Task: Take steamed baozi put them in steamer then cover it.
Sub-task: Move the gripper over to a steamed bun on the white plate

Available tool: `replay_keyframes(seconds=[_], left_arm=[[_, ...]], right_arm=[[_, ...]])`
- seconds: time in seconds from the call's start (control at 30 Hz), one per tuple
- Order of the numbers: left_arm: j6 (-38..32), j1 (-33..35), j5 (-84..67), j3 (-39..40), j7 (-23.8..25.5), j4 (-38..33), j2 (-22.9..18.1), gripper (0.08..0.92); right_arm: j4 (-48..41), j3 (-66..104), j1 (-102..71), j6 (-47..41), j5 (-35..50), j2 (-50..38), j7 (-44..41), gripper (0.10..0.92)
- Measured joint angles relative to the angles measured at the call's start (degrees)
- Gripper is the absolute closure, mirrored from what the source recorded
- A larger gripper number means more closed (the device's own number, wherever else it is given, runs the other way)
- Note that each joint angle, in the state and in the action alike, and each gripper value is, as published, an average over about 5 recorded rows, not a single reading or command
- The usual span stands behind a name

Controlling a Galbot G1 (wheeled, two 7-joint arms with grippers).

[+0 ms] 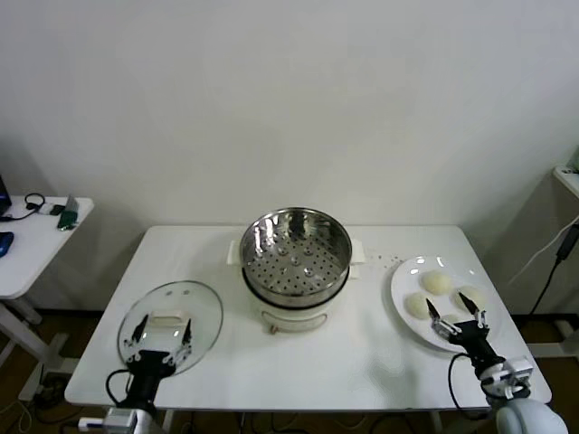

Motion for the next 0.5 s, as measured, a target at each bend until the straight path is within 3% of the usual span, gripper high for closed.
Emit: replay_keyframes(seconds=[0.5], left_arm=[[0.82,0.50,-0.65,0.54,-0.87,-1.82,0.11,0.177]], right_arm=[[-13.05,-15.93,21.13,-4.21,-9.62,-22.54,-23.85,0.203]])
